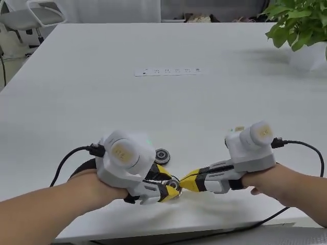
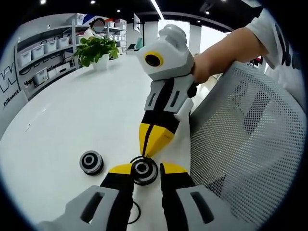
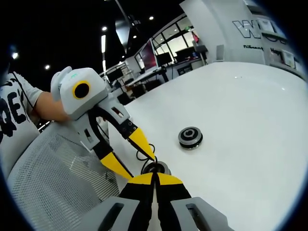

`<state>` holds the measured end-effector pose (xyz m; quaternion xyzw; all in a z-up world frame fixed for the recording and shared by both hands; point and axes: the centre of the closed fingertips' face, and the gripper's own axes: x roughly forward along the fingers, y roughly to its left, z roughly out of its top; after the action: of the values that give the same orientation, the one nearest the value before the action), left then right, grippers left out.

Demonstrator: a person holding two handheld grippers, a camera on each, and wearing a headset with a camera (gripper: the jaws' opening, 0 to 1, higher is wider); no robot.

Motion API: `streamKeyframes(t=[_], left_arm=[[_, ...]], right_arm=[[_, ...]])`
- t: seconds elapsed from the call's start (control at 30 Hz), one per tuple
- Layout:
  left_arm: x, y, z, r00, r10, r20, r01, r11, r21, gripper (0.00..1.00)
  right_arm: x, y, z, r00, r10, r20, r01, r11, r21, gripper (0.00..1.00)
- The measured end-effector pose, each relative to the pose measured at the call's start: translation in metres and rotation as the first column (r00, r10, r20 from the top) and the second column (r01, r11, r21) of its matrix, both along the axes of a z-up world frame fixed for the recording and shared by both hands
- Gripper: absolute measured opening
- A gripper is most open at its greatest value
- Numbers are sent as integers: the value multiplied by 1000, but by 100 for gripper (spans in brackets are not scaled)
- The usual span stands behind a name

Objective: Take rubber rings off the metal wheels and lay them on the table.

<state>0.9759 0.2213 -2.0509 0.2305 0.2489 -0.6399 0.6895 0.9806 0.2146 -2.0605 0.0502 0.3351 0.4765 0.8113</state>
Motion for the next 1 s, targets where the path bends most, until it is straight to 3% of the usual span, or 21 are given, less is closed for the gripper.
streamKeyframes(t=[0.33,0.6,0.77,1.0], left_arm=[[0,14,19,1000,13,-5,-13,999,-33,30],[7,34,30,999,41,-1,-41,998,-50,35],[9,47,42,997,78,-25,-80,993,-83,38],[9,66,54,994,103,-17,-105,989,-100,43]], right_arm=[[1,3,10,1000,12,18,-13,1000,14,0],[5,11,23,999,24,39,-25,999,35,0],[6,19,29,998,41,48,-43,998,36,0],[10,33,34,996,67,57,-70,997,41,0]])
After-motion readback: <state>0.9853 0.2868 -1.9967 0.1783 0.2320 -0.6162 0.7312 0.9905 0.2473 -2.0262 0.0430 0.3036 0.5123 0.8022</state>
